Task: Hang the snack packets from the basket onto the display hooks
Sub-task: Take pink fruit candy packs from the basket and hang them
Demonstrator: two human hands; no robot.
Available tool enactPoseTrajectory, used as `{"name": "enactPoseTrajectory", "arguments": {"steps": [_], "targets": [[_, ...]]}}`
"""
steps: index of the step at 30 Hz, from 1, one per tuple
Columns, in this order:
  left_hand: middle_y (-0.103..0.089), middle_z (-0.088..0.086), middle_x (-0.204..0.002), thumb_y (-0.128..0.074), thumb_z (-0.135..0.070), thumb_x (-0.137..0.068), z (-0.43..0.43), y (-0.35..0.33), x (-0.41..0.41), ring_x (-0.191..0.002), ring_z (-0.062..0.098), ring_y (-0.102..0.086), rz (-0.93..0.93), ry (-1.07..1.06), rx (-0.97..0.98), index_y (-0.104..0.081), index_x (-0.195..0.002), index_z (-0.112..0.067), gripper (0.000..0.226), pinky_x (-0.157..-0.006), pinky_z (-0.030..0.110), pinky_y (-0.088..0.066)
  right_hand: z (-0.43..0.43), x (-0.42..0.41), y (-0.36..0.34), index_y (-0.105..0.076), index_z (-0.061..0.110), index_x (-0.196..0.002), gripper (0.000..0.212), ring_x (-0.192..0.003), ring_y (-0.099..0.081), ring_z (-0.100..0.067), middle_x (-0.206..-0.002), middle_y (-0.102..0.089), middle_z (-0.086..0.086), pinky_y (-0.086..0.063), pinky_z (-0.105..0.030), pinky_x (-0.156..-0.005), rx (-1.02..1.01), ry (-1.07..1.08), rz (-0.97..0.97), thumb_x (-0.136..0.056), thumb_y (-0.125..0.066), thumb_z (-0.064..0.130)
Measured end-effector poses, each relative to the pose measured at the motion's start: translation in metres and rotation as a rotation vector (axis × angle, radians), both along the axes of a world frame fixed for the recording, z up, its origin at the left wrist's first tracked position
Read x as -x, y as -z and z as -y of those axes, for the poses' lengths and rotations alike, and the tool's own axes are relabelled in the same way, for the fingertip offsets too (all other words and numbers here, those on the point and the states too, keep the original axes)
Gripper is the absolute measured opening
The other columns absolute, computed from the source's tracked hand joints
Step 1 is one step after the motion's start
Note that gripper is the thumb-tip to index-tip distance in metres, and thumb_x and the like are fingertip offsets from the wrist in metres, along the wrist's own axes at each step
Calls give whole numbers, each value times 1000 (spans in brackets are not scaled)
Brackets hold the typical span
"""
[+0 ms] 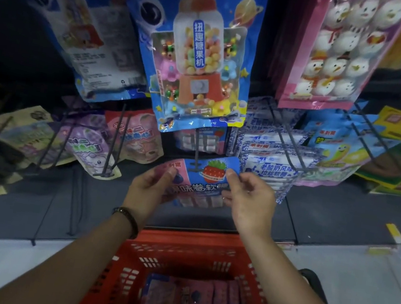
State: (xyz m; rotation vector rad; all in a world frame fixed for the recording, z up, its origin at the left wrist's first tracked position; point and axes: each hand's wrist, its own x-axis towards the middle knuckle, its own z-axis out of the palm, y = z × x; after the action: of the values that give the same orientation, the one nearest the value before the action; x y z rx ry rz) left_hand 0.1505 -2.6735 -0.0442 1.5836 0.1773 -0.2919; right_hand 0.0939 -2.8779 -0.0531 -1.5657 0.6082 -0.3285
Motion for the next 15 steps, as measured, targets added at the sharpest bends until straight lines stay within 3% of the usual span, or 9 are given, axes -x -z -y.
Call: {"name": "enactPoseTrajectory", "arguments": {"steps": [4, 5, 8, 11, 15], "targets": [[-79, 2, -94, -66, -26, -103, 3, 3, -4, -93, 24, -75, -27, -7, 10, -77, -93, -12, 20, -87, 45, -64, 1, 1, 1, -75, 15, -82, 33, -74, -80, -34, -90, -72, -27, -68, -48, -72, -37, 7, -35, -93, -78, 46], [-79, 3, -93, -67, -26, -103, 5, 3, -5, -93, 27, -76, -47, -13, 30, -77, -93, -12, 21, -87, 46, -64, 1, 0, 1, -76, 18, -85, 29, -76, -80, -33, -92, -74, -22, -68, -48, -74, -46, 1, -42, -93, -78, 46], [-80, 5, -96, -67, -27, -103, 9, 5, -15, -94, 28, -77, -67, -30, 29, -78, -94, -12, 21, -84, 45, -65, -2, 0, 0, -73, 49, -93, 23, -92, -80, -22, -100, -80, 6, -65, -51, -87, -41, -32, -67, -78, -75, 67], [-80, 13, -107, -67, -29, -103, 13, 10, -31, -93, 29, -79, -67, -37, 20, -76, -105, -10, 22, -74, 36, -65, -5, 0, 7, -66, 47, -105, 37, -100, -75, -19, -108, -76, 11, -61, -59, -95, -61, -53, -94, -75, -74, 67], [-78, 8, -98, -69, -28, -102, 22, 12, -51, -108, 45, -74, -69, -78, 89, -75, -106, -10, 19, -91, 57, -63, -16, 8, 3, -63, 39, -98, 16, -96, -76, -20, -102, -73, 10, -62, -56, -91, -11, -147, -129, -88, -72, 47]]}}
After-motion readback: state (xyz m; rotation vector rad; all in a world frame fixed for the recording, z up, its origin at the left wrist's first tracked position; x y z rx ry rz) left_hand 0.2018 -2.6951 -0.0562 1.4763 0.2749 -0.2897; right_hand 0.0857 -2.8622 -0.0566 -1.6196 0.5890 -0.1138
